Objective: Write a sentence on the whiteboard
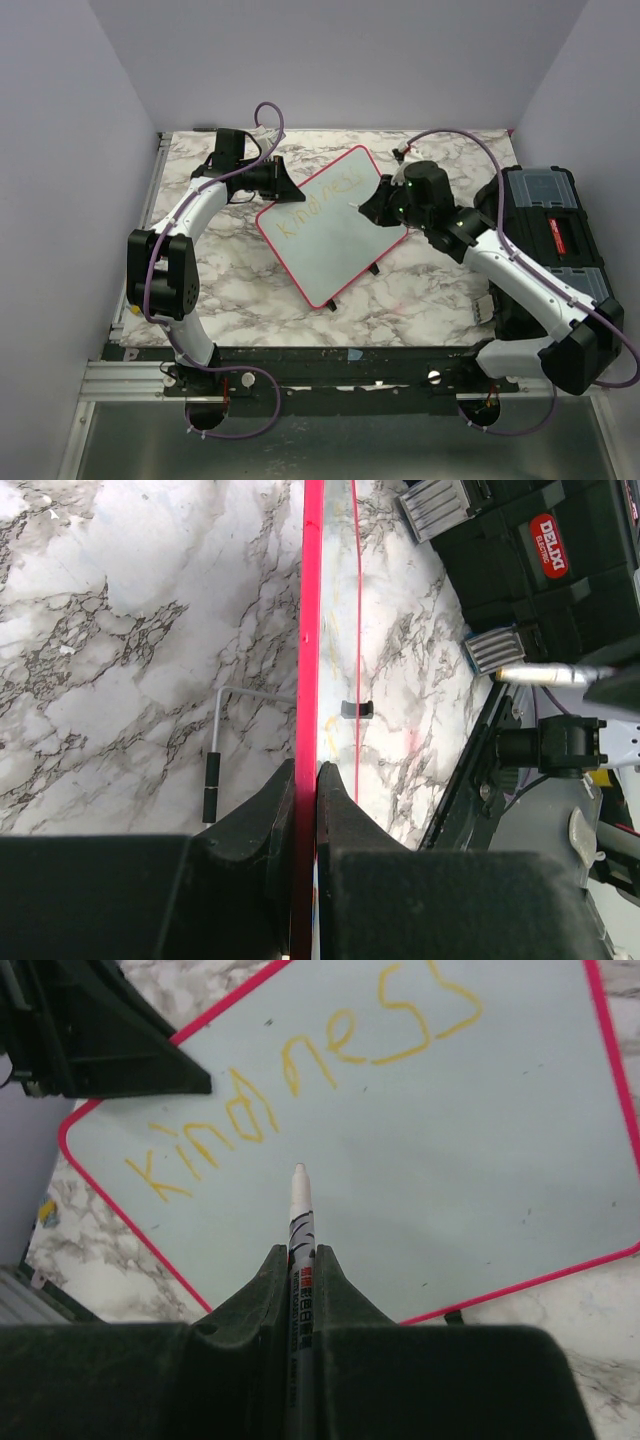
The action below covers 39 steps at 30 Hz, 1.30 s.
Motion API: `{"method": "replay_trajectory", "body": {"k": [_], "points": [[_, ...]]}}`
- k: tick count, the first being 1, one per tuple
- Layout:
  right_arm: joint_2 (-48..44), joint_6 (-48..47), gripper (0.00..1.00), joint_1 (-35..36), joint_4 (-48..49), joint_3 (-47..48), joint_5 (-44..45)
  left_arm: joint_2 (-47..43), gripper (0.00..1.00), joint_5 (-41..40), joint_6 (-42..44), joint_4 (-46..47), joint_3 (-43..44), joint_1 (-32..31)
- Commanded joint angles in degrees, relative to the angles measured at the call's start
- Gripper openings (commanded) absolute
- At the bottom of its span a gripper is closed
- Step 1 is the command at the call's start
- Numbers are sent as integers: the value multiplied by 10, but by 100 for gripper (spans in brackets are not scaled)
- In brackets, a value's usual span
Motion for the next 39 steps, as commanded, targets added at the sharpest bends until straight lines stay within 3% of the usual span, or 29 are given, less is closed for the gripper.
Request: {"method": "replay_trajectory", "body": {"k": [1, 19, 39], "points": [[-2, -11, 1, 47, -5, -17, 29, 0, 0, -37, 59, -24, -15, -19], [-27, -9, 1, 207, -12, -66, 165, -2, 0, -55, 49, -12, -17, -18], [2, -4, 1, 275, 30, -70, 201, -1, 0, -59, 47, -11, -20, -18]]}}
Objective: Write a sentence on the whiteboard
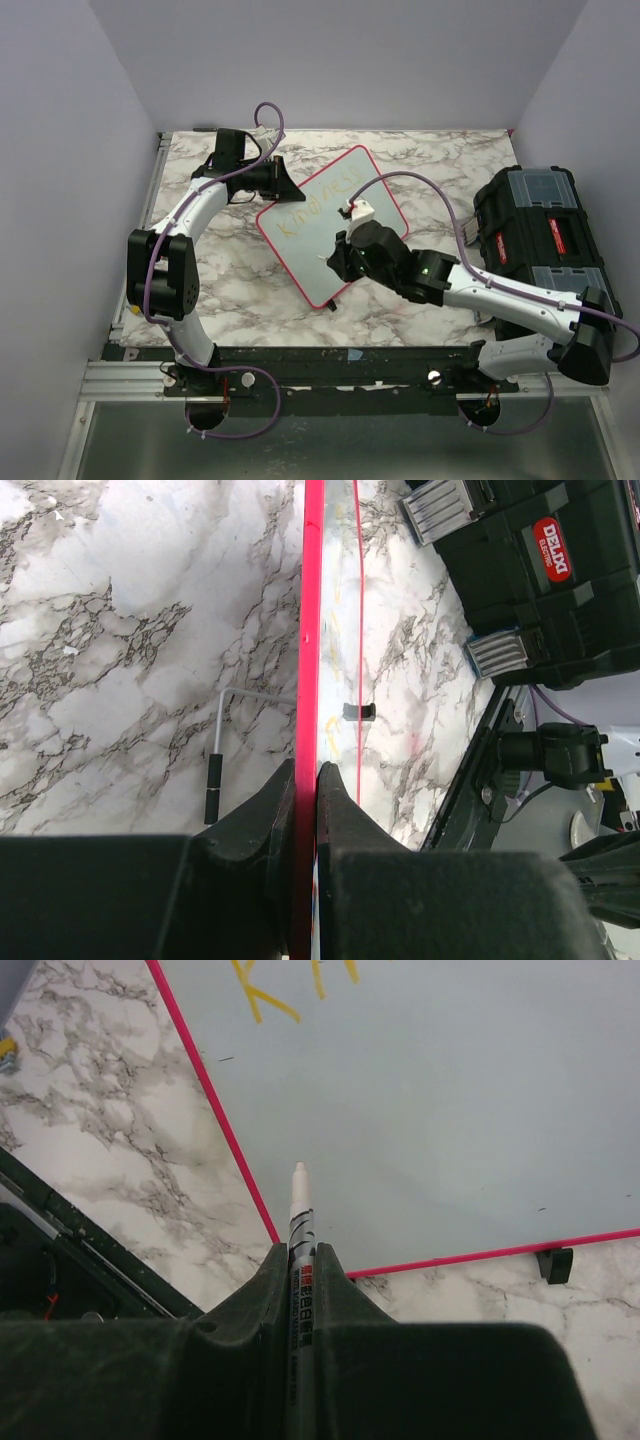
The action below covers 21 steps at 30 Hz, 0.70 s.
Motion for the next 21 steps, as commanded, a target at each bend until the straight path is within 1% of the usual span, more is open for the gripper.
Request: {"method": "replay_trajectory", "body": {"k": [1, 15, 21], "points": [[10, 2, 1, 16, 17, 5, 35, -1, 0, -53, 51, -17, -17, -17], [28, -5, 1, 48, 24, 16, 58, -4, 0, -57, 49, -14, -20, -17], [58, -14, 1, 68, 23, 36, 79, -9, 0, -59, 49, -15, -23, -17]]}}
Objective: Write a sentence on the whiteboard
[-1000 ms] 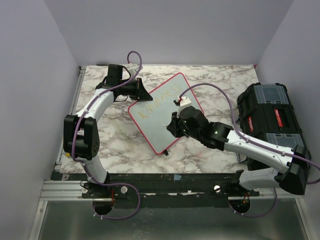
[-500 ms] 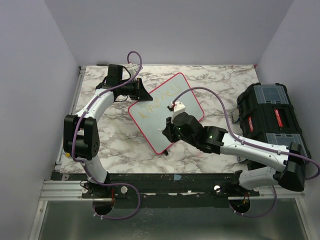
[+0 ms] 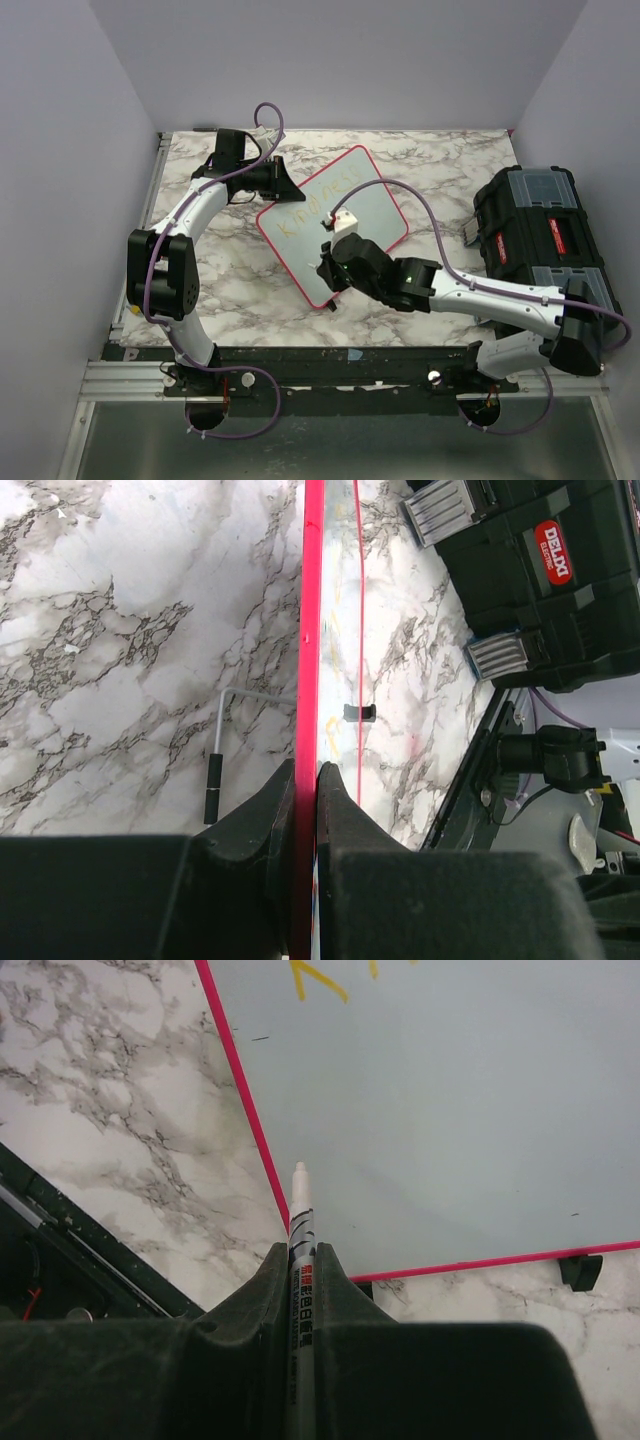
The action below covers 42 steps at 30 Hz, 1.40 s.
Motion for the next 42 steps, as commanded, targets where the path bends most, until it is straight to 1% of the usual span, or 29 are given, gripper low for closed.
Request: {"method": "replay_trajectory", "body": {"k": [1, 7, 13, 22, 30, 42], "points": [[26, -11, 1, 16, 12, 30, 33, -10, 0, -57, 54, -18, -22, -17], [53, -10, 1, 24, 16, 49, 52, -12, 0, -56, 53, -16, -23, -16], [101, 3, 1, 24, 5, 88, 94, -15, 0, -57, 54, -16, -24, -16], [144, 7, 1, 24, -10, 121, 114, -14, 0, -53, 54, -14, -23, -14], [171, 8, 1, 24, -14, 132, 115, -14, 0, -52, 54, -14, -22, -13], [185, 8, 1, 24, -10, 130, 84, -15, 0, -52, 54, -14, -22, -13]]}}
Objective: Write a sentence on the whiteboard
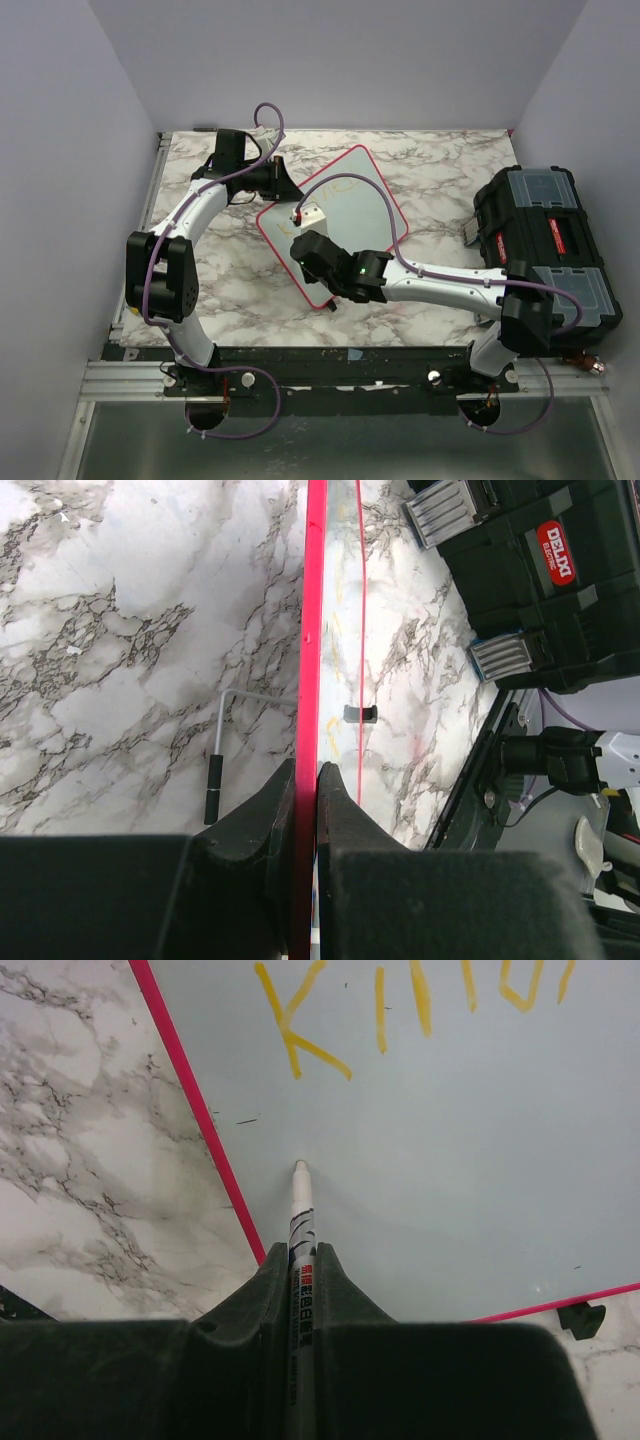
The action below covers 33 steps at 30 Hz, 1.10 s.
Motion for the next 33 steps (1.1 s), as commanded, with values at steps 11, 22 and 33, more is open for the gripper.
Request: {"method": "replay_trajectory", "body": {"k": [11, 22, 33], "points": [[18, 11, 1, 4, -2, -4, -47, -5, 0, -44, 54, -18, -15, -11], [2, 21, 1, 4, -11, -26, -62, -5, 0, -44, 54, -18, -16, -11], [-9, 30, 1, 4, -27, -53, -51, -4, 0, -43, 54, -18, -15, -11]]}}
